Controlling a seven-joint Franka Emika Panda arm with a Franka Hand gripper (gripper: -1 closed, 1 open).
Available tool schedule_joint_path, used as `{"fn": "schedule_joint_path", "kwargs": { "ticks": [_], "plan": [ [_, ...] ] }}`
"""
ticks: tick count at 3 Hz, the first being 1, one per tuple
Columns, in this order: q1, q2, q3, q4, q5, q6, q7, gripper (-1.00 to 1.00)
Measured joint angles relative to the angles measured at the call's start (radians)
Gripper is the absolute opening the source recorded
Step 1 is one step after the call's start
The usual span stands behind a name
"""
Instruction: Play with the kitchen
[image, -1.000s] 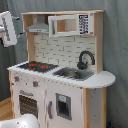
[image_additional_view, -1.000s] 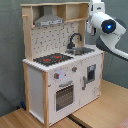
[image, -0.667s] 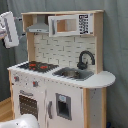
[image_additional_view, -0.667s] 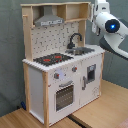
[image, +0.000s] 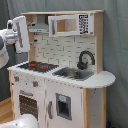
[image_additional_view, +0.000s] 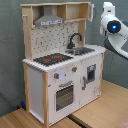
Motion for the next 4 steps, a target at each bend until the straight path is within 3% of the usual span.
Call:
{"fn": "schedule_joint_path", "kwargs": {
  "ticks": [1,2,4],
  "plan": [
    [0.005,0.000,0.087,-0.041,-0.029,-0.010,-0.002,1.00],
    [0.029,-0.008,0.181,-0.040,-0.064,-0.010,-0.021,1.00],
    [0.126,-0.009,0.306,-0.034,-0.182,0.014,-0.118,1.00]
  ]
}}
